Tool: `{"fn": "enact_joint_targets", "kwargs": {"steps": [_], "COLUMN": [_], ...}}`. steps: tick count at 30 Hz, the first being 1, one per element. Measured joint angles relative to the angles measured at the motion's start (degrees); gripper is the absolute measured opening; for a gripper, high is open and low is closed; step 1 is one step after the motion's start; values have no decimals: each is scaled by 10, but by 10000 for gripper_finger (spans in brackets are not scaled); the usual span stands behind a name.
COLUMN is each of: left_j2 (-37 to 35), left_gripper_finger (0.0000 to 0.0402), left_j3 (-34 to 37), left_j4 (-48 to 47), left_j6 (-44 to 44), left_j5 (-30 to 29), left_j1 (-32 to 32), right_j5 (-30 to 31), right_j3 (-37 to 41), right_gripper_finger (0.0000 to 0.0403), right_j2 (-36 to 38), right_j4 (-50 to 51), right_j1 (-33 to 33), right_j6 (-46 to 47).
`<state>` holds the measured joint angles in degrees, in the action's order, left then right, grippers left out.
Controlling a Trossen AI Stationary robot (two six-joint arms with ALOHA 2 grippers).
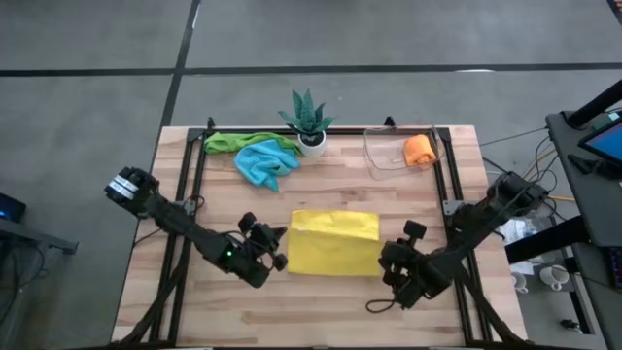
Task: Roll microfiber towels into tight, uniform cylinder then place into a basket
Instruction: Fold the yellow microfiber cloth
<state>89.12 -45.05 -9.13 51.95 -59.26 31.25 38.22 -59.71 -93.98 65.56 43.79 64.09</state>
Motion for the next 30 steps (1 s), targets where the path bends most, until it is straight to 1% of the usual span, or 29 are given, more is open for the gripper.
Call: {"fn": "enact_joint_targets", "kwargs": {"steps": [7,11,15,18,21,23,25,28,30], "left_j2": [0,0,0,0,0,9,20,45,61], "left_gripper_finger": [0,0,0,0,0,0,0,0,0], "left_j3": [24,44,47,47,47,47,48,45,42], "left_j4": [17,26,29,36,50,70,101,191,244], "left_j6": [-2,1,-2,-19,-35,-69,-121,-213,-260], "left_j5": [-13,-12,-17,-35,-26,6,65,187,257], "left_j1": [-27,-44,-51,-58,-80,-104,-136,-188,-216], "right_j5": [-10,-9,-9,-8,-7,-7,-7,-6,-6], "right_j3": [37,44,50,55,57,57,53,47,42], "right_gripper_finger": [8,8,8,8,9,9,9,9,9], "right_j2": [1,1,1,1,1,1,1,1,1], "right_j4": [-57,-59,-64,-67,-68,-72,-74,-77,-78], "right_j1": [-33,-45,-52,-58,-65,-68,-71,-71,-71], "right_j6": [-26,-26,-26,-26,-32,-42,-48,-56,-61]}}
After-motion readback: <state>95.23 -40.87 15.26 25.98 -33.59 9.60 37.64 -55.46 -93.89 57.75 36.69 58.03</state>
